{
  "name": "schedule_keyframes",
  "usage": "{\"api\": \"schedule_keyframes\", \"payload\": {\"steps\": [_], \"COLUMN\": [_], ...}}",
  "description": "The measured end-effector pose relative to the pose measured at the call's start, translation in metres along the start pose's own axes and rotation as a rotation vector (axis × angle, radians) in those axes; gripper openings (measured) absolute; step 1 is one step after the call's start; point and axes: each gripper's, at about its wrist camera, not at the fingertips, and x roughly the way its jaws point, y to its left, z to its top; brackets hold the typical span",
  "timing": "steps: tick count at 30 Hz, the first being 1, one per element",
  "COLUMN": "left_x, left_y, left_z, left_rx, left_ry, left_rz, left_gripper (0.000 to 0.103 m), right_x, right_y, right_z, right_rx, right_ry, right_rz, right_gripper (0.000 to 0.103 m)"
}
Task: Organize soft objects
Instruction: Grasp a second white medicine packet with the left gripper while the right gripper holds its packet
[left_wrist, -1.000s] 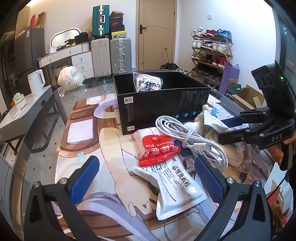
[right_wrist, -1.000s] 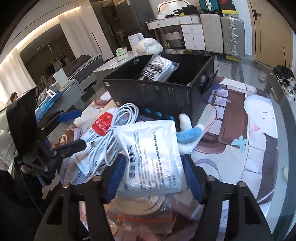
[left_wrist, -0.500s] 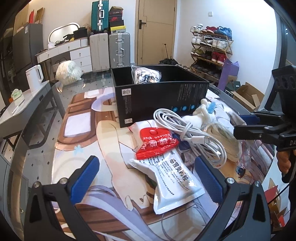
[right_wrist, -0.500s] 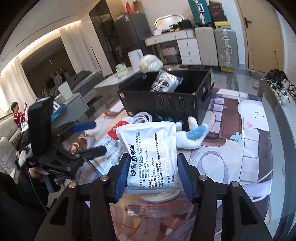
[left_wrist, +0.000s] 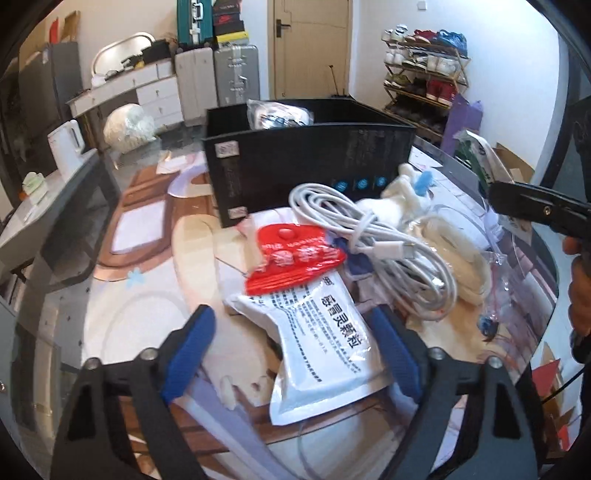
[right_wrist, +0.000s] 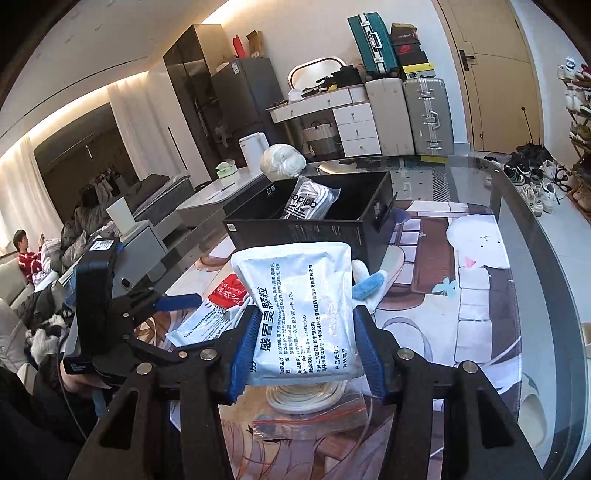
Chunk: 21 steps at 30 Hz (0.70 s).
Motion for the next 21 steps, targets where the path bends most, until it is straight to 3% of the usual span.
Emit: {"api": "schedule_keyframes", "payload": {"steps": [6, 12, 21], "left_x": [-0.006, -0.010, -0.020], "left_y": [-0.002, -0.004, 0.003], "left_z": [-0.003, -0.005, -0.009], "left_rx": [0.026, 0.038, 0.012], "left_ry": [-0.018, -0.026, -0.047], "left_rz": [-0.032, -0.041, -0.078], "left_gripper": [0.053, 0.039, 0.034], "right_x": [-0.004, -0.002, -0.003], "right_y": [0.000, 0.002, 0.007], "right_z": [0.000, -0.002, 0.000], "right_rx": [0.006, 0.003, -0.007], "right_ry": [-0.009, -0.001, -0.022], "right_rz": [0.004, 0.007, 0.010], "right_gripper": [0.052, 0.052, 0.052]}}
